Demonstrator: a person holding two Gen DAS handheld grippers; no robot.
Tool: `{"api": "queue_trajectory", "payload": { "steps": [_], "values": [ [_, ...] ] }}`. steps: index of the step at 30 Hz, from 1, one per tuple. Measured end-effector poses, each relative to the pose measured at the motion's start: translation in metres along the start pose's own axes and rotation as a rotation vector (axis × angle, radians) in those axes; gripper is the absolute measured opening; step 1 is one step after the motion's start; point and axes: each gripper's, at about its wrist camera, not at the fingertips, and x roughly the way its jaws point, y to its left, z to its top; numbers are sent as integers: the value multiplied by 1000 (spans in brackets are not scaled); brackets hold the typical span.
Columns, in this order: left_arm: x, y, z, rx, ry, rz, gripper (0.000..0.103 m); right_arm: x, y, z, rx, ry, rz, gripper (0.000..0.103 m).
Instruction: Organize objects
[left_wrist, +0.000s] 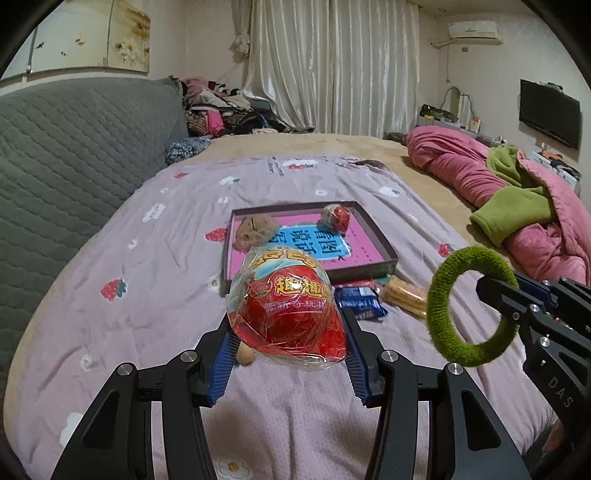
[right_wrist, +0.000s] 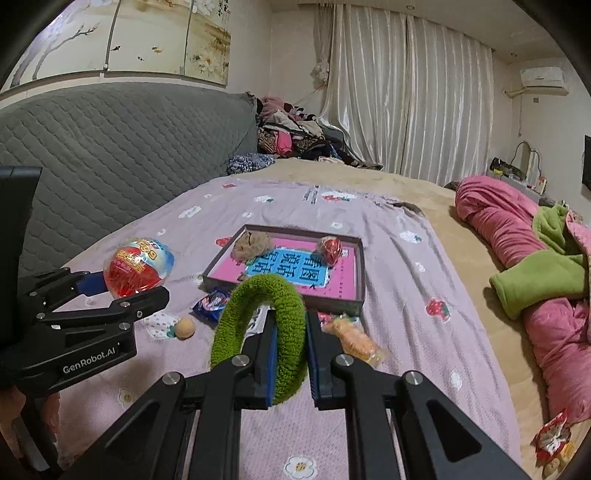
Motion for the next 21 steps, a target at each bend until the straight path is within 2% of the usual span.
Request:
{"api": "queue_trajectory", "payload": {
  "steps": [21],
  "values": [
    [8,18,67,5,-58,26,54,9,-8,69,-22,-83,-15,14]
  ]
}}
